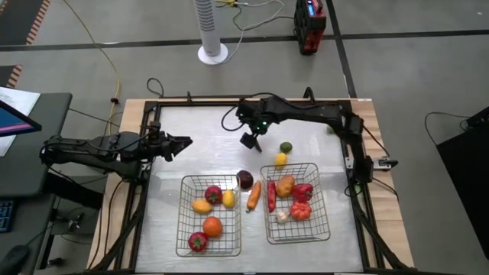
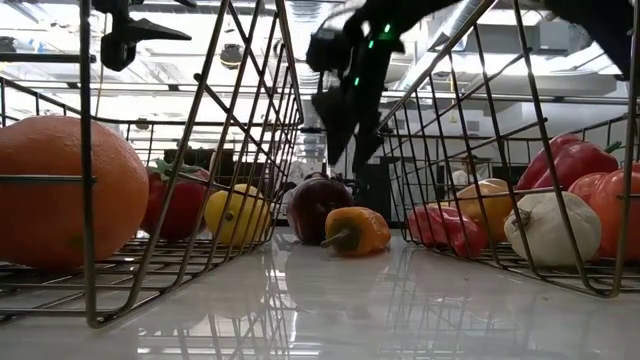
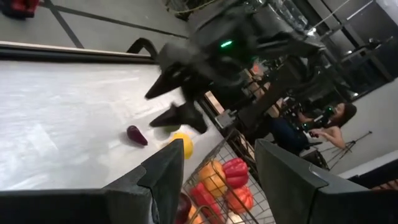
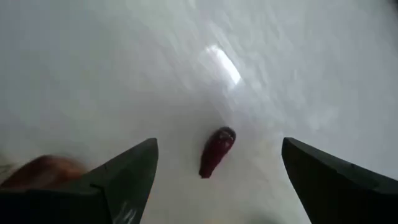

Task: Sort produce into baskets
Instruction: Put the eggplant into the right brown wire basket

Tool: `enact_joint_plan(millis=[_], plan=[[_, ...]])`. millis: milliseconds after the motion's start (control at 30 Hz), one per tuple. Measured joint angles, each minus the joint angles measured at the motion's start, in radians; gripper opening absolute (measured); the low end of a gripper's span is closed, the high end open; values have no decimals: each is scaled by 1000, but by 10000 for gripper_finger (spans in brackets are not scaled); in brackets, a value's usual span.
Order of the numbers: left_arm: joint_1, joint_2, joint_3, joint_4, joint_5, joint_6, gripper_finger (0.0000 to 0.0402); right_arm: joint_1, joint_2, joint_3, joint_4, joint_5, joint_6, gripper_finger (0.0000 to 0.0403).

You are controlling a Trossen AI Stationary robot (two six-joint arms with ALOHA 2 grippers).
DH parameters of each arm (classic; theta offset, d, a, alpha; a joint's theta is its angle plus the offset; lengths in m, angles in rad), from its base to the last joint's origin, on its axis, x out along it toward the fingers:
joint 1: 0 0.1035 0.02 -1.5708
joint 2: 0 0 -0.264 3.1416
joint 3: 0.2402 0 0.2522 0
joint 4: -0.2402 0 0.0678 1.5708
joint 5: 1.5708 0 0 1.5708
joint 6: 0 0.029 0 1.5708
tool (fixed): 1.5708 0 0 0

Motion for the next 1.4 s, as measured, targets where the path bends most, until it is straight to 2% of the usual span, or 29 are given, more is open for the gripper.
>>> enact_joint_plan(millis=[500,767,1167,1400], plan=[[0,0,0,0,-3,-6,183,27,165,-1,-29,20,-23,263],[0,0,0,0,-3,-6,183,27,172,0,-16,21,-23,228],[0,0,0,0,-2,-1,183,31,173,0,-32,14,-57,102],[0,0,0,0,-2,-1,183,36,173,0,-35,-1,-84,70]])
